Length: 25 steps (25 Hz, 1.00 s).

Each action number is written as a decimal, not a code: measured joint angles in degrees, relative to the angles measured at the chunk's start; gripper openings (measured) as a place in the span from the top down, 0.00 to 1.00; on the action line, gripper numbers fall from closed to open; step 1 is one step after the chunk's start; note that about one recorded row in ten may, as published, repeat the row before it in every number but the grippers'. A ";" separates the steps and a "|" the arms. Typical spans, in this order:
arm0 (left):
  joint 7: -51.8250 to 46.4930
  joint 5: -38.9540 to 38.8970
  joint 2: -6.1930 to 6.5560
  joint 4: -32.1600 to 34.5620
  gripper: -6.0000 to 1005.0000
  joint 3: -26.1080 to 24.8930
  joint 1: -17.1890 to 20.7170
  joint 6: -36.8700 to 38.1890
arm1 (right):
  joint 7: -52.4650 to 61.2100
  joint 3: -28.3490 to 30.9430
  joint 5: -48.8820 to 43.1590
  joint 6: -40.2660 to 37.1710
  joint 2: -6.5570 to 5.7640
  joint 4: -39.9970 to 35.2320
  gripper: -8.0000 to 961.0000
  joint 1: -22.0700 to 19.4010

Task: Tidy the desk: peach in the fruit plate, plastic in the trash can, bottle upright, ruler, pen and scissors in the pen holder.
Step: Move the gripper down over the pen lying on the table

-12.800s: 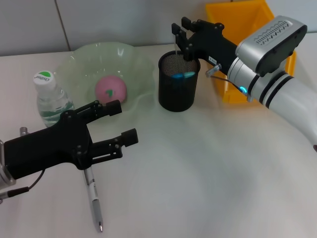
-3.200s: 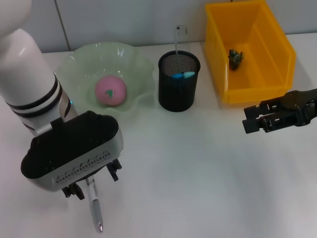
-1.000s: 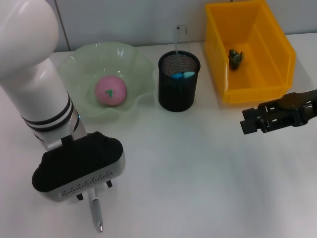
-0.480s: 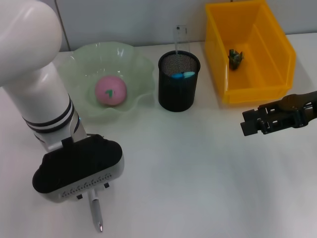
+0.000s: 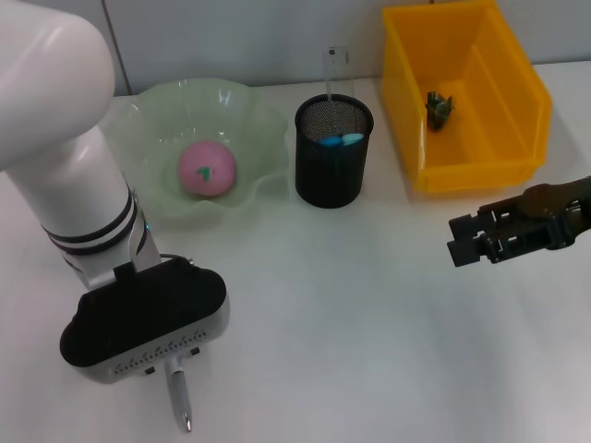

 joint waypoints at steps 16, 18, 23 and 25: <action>0.31 0.33 0.00 0.46 0.50 1.54 0.77 -1.43 | -0.04 -0.54 -0.01 0.44 0.20 0.02 0.28 0.06; 0.12 0.64 0.00 0.49 0.50 1.79 0.78 -1.58 | 0.01 -0.54 -0.01 0.44 0.25 0.02 0.28 0.04; 0.04 0.96 0.00 0.51 0.66 1.96 0.81 -1.84 | 0.03 -0.54 -0.01 0.44 0.26 0.02 0.28 0.06; 0.03 0.97 0.00 0.51 0.65 1.99 0.81 -1.94 | 0.03 -0.54 0.00 0.45 0.26 0.02 0.28 0.09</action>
